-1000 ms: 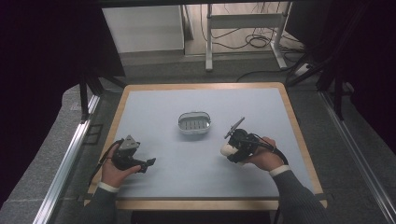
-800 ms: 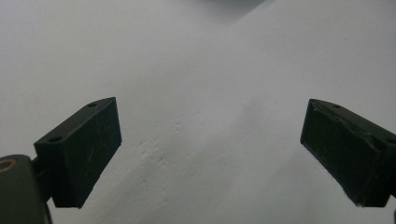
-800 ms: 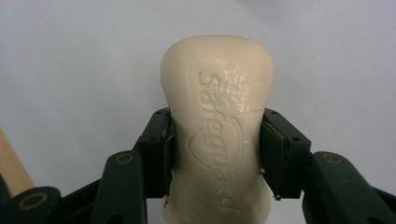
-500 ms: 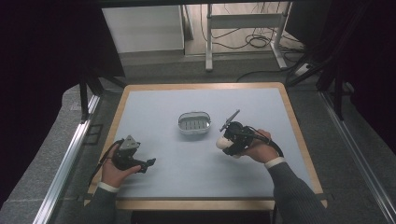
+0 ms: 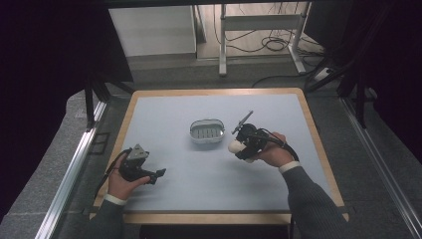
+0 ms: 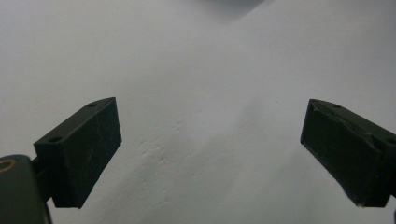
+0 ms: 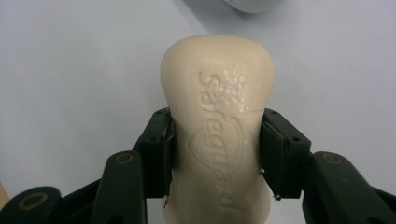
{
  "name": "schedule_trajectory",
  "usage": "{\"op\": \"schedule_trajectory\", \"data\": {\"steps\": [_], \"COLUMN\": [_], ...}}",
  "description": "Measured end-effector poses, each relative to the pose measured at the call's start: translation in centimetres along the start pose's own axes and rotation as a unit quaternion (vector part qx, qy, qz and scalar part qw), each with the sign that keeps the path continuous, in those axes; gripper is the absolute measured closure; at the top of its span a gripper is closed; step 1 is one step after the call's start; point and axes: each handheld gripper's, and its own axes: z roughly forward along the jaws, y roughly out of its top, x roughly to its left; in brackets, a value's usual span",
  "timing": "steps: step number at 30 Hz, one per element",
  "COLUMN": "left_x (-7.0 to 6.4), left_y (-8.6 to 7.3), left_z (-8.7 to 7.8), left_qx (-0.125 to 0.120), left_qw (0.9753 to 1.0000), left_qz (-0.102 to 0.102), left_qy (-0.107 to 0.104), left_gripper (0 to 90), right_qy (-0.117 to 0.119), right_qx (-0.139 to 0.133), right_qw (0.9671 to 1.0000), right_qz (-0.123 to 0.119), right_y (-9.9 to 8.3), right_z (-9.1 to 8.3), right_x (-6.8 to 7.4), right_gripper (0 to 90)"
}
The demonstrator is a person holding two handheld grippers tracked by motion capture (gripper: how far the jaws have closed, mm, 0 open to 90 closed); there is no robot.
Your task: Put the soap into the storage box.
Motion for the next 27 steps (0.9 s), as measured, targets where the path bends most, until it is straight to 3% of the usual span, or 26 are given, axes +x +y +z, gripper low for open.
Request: {"op": "schedule_trajectory", "data": {"steps": [27], "left_x": [0.0], "left_y": [0.0], "left_z": [0.0], "left_qx": [0.001], "left_qw": [1.0000], "left_qz": [0.001], "left_qy": [0.001], "left_gripper": [5.6], "right_qy": [-0.009], "right_qx": [-0.018], "right_qw": [0.9996], "right_qz": [-0.020], "right_y": [2.7], "right_z": [-0.6], "right_x": [-1.4], "right_gripper": [49.8]}}
